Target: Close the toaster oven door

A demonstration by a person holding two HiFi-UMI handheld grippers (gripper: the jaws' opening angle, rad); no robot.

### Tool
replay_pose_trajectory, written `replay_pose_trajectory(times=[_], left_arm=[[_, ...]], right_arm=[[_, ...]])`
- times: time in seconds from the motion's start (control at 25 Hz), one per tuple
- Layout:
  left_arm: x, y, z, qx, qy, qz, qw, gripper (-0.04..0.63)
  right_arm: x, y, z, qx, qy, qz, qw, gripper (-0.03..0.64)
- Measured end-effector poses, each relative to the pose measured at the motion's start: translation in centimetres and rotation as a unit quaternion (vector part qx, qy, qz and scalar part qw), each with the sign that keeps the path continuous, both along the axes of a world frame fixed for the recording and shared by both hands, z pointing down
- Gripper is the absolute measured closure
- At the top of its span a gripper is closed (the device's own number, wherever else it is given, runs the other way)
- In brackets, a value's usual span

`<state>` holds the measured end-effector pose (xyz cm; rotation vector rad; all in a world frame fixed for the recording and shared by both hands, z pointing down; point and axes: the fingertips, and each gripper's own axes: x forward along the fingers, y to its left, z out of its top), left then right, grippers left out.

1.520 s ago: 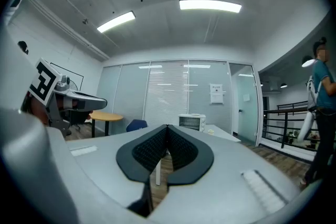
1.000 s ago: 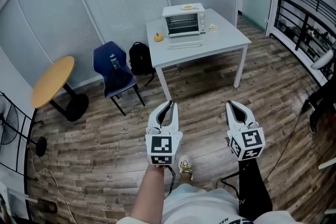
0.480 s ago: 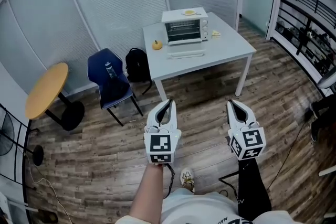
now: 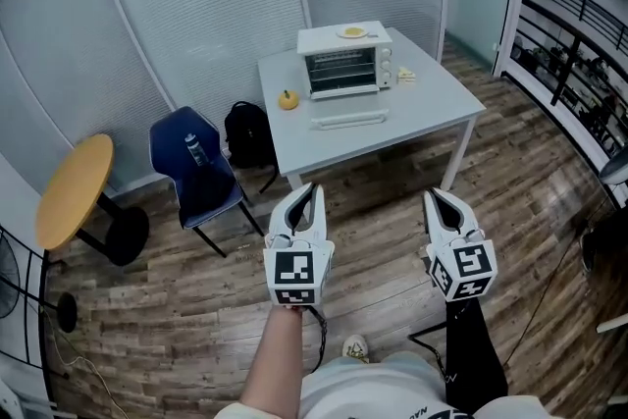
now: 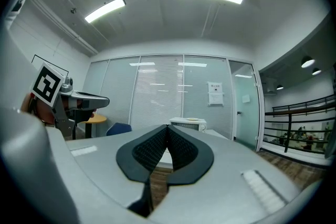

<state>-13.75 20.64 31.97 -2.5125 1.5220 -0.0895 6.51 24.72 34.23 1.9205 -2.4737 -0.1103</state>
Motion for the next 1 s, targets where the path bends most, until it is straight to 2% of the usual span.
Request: replay_pose_trajectory(times=[0.4,0.6,0.8,1.0], left_arm=[[0.0,-6.7,0.3,-0.001,-0.003,0.019,0.9998,0.541],[0.7,-9.0,0.6,0.001,0.009,0.038,0.9993,0.541],[1.6,-12.4,0.6,0.014,0.0,0.027,0.9996,0.541],[2.5,-17.9,1.0,0.013,0.002,0.006,0.9999,0.541]], right_arm=[[-0.6,-6.4,0.6,-0.002,0.002,0.012,1.0,0.615],[0.0,-9.3,1.0,-0.007,-0.005,0.02,1.0,0.615],[1.1,-13.2,1.0,0.001,-0.013,0.024,1.0,0.615],[1.8,-19.1,1.1,0.013,-0.017,0.009,1.0,0.615]])
